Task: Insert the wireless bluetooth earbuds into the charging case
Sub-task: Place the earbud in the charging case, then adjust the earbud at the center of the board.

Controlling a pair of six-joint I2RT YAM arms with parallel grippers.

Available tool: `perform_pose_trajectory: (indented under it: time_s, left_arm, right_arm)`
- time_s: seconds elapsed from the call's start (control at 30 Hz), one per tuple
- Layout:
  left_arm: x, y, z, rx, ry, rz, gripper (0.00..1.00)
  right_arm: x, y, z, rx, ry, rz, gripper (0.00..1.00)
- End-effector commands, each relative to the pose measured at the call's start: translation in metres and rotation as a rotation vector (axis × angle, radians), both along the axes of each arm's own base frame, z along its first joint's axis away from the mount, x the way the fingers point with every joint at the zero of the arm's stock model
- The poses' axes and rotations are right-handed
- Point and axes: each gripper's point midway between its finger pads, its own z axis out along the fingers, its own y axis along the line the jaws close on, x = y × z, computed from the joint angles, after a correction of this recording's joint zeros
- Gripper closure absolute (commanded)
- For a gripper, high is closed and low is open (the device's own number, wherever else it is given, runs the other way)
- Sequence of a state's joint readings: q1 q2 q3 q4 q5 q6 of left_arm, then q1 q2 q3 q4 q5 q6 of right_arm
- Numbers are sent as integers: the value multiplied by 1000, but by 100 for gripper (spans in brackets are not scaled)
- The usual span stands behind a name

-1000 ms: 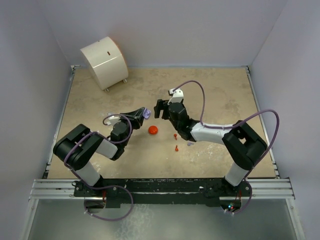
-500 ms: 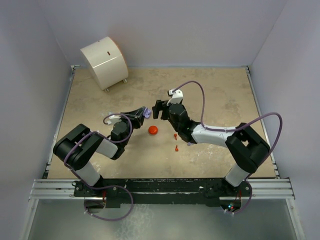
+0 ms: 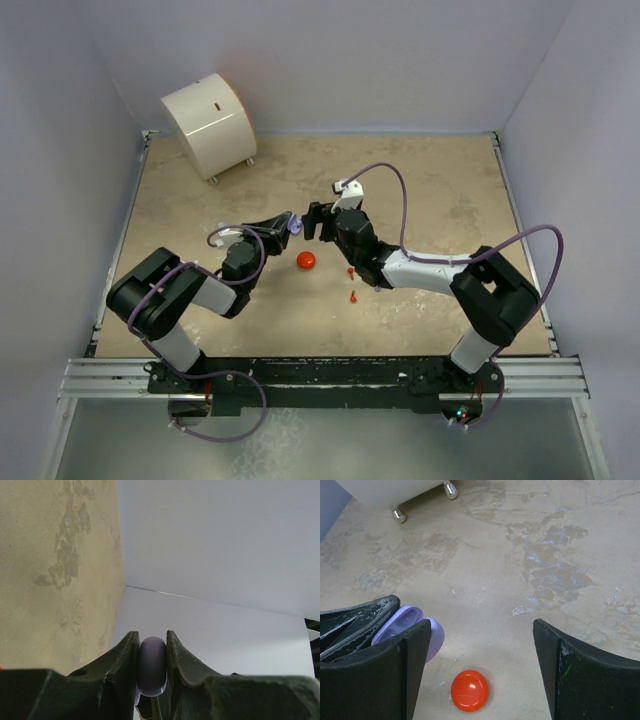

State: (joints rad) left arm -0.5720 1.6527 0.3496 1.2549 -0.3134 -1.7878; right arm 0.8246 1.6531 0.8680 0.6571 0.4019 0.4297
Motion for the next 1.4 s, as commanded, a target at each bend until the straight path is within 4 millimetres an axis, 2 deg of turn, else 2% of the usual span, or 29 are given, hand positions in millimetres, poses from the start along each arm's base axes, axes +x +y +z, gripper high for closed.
perform_pose_trajectory:
  time_s: [0.0,1.07,1.2,1.27,1.37]
  left_arm:
    - [3,-6,27,-41,-76,-13,100]
    - [4,-12,32,-52,-93,-39,100]
    - [3,-11,31,-50,-90,-36,100]
    - [2,-9,28,-47,-84,-29,100]
    - [0,1,20,-40,-67,-5,100]
  right_arm:
    - [2,5,19,28,-56,6,16]
    - [-2,14,16,24,-66,57,16]
    - [-3,11,20,48,-65,41,15]
    - [-5,11,30,83,-80,47,15]
    - [-7,1,45,104,-101,10,14]
